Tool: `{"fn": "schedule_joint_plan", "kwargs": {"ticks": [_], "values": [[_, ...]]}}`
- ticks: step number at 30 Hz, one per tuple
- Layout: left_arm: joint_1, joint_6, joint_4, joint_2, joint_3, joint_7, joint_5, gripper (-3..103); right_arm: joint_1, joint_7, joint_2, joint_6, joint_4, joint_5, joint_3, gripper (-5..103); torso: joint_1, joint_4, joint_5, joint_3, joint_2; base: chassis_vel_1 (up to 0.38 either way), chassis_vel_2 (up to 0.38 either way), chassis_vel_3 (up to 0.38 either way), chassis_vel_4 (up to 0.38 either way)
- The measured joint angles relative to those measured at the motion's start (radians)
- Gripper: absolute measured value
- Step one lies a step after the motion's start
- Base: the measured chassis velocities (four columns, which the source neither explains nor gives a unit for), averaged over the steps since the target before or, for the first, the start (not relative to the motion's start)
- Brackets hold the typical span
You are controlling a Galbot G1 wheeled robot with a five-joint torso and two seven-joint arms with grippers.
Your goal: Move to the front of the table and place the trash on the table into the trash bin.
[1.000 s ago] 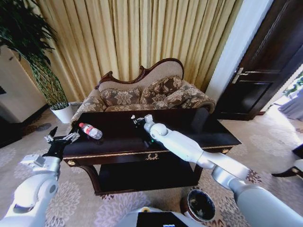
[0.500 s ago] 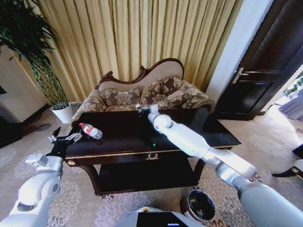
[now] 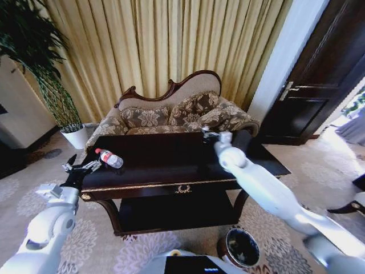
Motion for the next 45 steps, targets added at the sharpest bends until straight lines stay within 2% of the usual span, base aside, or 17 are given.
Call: {"fn": "schedule_joint_plan", "kwargs": {"ticks": [4, 10, 20, 28, 45], "values": [[-0.014, 0.000, 0.008, 0.015, 0.005, 0.001, -0.008, 100, -0.084, 0.029, -0.032, 0.011, 0.049, -0.013, 0.070, 0, 0.000, -0.0003, -0.0001, 0.000, 0.000, 0.000, 0.000, 0.000, 0.000], [-0.018, -0.001, 0.008, 0.035, 0.006, 0.015, -0.025, 100, -0.162, 0.051, -0.023, 0.047, 0.072, -0.049, 0.155, 0, 0.000, 0.0003, -0.0001, 0.000, 0.000, 0.000, 0.000, 0.000, 0.000], [-0.029, -0.006, 0.042, 0.070, -0.004, 0.044, -0.056, 100, -0.294, -0.049, -0.011, 0.097, 0.071, -0.123, 0.282, 0, 0.000, 0.0000, -0.0003, 0.000, 0.000, 0.000, 0.000, 0.000, 0.000], [-0.033, -0.006, 0.045, 0.074, 0.010, 0.046, -0.063, 100, -0.374, -0.043, 0.053, 0.105, 0.107, -0.163, 0.334, 0, 0.000, 0.0001, -0.0003, 0.000, 0.000, 0.007, -0.006, -0.009, 0.008], [-0.022, -0.005, 0.006, 0.063, 0.021, 0.046, -0.048, 100, -0.426, -0.062, 0.055, 0.120, 0.137, -0.181, 0.385, 0, 0.000, 0.0001, -0.0003, 0.000, 0.000, 0.169, -0.170, -0.158, 0.170]]}}
